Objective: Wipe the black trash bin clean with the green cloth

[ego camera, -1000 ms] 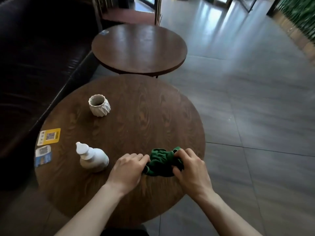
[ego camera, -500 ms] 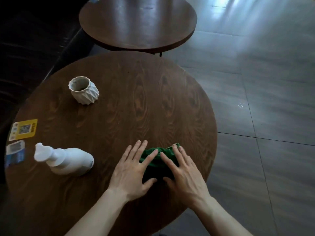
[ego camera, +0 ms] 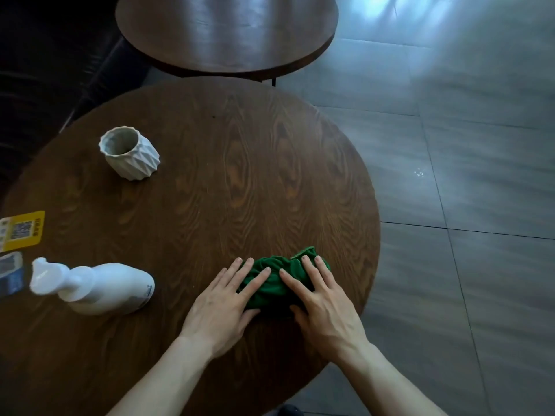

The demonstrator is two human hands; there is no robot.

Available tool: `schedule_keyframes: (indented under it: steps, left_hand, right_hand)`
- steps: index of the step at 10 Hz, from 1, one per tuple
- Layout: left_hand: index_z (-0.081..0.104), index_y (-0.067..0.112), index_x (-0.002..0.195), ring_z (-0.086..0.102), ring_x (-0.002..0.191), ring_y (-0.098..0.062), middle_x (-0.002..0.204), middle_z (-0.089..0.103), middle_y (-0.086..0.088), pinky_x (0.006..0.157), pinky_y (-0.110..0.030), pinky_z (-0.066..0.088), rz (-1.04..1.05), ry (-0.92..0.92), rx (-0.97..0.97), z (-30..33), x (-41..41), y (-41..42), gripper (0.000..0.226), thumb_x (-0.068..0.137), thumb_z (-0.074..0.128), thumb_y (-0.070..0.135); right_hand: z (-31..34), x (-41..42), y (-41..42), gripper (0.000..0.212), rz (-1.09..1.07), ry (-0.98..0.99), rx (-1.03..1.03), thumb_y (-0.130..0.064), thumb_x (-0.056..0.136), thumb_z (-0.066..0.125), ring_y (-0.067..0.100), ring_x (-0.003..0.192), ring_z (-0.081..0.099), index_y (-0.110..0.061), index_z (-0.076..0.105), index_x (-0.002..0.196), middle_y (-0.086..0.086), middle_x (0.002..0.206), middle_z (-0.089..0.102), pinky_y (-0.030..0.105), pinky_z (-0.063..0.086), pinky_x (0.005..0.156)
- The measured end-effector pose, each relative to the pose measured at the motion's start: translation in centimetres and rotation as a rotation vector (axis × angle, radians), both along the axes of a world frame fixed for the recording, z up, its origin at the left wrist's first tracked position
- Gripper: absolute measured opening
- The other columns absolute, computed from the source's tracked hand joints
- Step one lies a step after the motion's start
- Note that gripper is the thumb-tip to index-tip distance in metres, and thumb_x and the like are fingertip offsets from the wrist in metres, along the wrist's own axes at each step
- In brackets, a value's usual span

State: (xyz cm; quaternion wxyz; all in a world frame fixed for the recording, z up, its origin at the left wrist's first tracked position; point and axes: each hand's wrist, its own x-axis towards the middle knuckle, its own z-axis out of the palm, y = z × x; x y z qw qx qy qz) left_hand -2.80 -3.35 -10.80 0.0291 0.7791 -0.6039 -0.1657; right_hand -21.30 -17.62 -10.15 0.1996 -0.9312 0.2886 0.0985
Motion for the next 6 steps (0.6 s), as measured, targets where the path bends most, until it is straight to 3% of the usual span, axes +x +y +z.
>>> schedule_keyframes:
  steps: [2, 6]
  left_hand:
    - [-0.010, 0.044, 0.157, -0.003, 0.157, -0.016, 0.170, 0.005, 0.003, 0.128, -0.038, 0.005, 0.045, -0.049, -0.002, 2.0, 0.5, 1.8, 0.069, 0.103, 0.031, 0.053]
    - [0.011, 0.041, 0.159, 0.009, 0.156, -0.016, 0.167, 0.021, 0.003, 0.127, -0.036, 0.005, 0.062, -0.114, -0.074, 15.2, 2.7, 7.3, 0.065, 0.101, 0.035, 0.056]
  right_hand:
    - [2.7, -0.4, 1.1, 0.070, -0.046, 0.078, -0.039, -0.044, 0.107, 0.043, 0.030, 0.160, -0.007, -0.046, 0.001, 0.163, 0.008, 0.174, -0.002, 0.046, 0.022, 0.128]
    - [15.5, -0.4, 7.4, 0.064, -0.212, 0.092, -0.114, -0.051, 0.105, 0.045, 0.027, 0.160, 0.009, -0.037, 0.020, 0.162, 0.006, 0.173, 0.008, 0.045, 0.026, 0.126]
